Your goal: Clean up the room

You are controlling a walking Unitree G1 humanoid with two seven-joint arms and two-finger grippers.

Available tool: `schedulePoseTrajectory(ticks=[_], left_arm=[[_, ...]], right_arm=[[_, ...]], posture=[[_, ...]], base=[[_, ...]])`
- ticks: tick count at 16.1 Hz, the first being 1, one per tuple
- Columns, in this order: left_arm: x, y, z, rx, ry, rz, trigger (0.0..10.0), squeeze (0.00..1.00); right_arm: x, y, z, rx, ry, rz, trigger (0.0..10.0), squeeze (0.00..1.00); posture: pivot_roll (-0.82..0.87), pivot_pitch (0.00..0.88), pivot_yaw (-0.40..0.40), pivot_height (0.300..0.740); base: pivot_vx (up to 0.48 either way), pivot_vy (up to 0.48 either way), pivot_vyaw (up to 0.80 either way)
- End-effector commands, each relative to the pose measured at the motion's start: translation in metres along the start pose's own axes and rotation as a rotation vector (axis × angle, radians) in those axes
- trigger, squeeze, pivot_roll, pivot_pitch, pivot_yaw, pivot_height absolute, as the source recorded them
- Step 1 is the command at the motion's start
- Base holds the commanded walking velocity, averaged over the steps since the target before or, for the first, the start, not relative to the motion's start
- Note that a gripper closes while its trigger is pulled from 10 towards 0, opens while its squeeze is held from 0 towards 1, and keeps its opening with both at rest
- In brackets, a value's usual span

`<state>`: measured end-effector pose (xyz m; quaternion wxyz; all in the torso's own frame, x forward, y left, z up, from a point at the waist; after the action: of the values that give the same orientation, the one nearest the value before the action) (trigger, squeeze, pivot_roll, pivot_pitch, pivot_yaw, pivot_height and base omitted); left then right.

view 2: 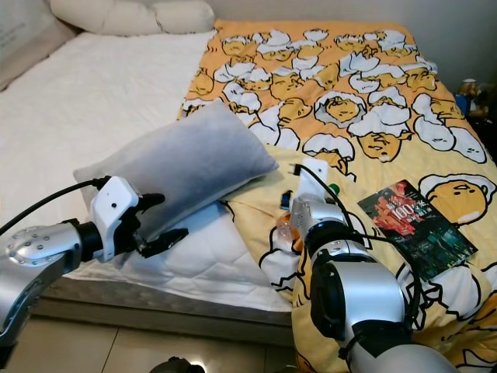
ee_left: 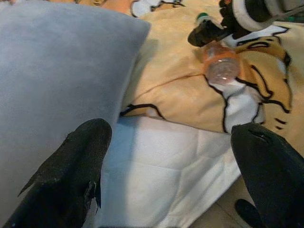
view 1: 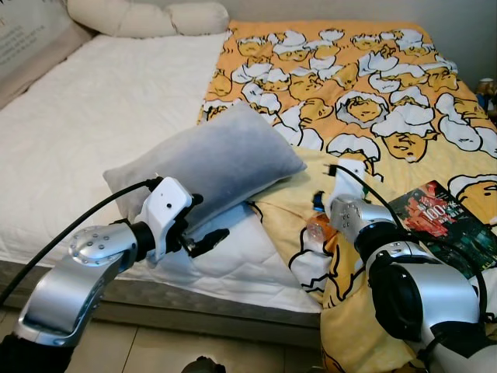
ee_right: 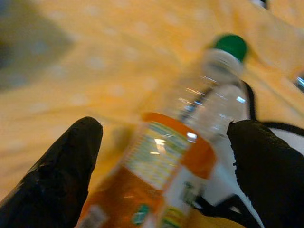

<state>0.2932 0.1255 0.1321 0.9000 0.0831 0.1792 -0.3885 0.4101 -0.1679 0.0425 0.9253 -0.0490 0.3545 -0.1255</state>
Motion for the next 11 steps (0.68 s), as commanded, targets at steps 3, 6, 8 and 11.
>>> schedulePoseTrajectory(ticks=[3, 6, 8, 11], left_arm=[[-0.003, -0.004, -0.002, 0.003, 0.016, -0.026, 10.0, 0.61], [-0.004, -0.009, -0.004, 0.005, 0.038, -0.049, 10.0, 0.61], [-0.007, -0.016, -0.006, 0.000, 0.057, -0.089, 10.0, 0.61], [-0.009, -0.029, -0.009, -0.002, 0.087, -0.161, 10.0, 0.60]], right_arm=[[0.001, -0.002, -0.005, 0.056, 0.016, -0.027, 10.0, 0.00], [0.000, 0.021, -0.026, 0.124, 0.094, 0.104, 10.0, 0.00], [-0.001, 0.028, -0.030, 0.166, 0.108, 0.153, 10.0, 0.00], [-0.001, 0.029, -0.034, 0.219, 0.130, 0.167, 0.0, 0.00]], posture=[[0.06, 0.085, 0.047, 0.740], [0.08, 0.099, 0.052, 0.740], [0.09, 0.113, 0.047, 0.740], [0.10, 0.121, 0.045, 0.740]], base=[[0.000, 0.000, 0.00], [0.000, 0.000, 0.00], [0.000, 0.000, 0.00], [0.000, 0.000, 0.00]])
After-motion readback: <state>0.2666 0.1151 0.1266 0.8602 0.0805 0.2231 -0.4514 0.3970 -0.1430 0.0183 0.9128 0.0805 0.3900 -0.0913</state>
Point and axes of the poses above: a point about 5 cm out from each wrist's last joint towards the gripper, its own x axis pointing out of the wrist towards the gripper, its own z axis along the axis of the wrist's last joint, y = z × x, the point moved 6 cm from there along x, pointing out of the wrist towards the gripper, and after that the axes turned 9 degrees about -x, right-handed, at the moved point
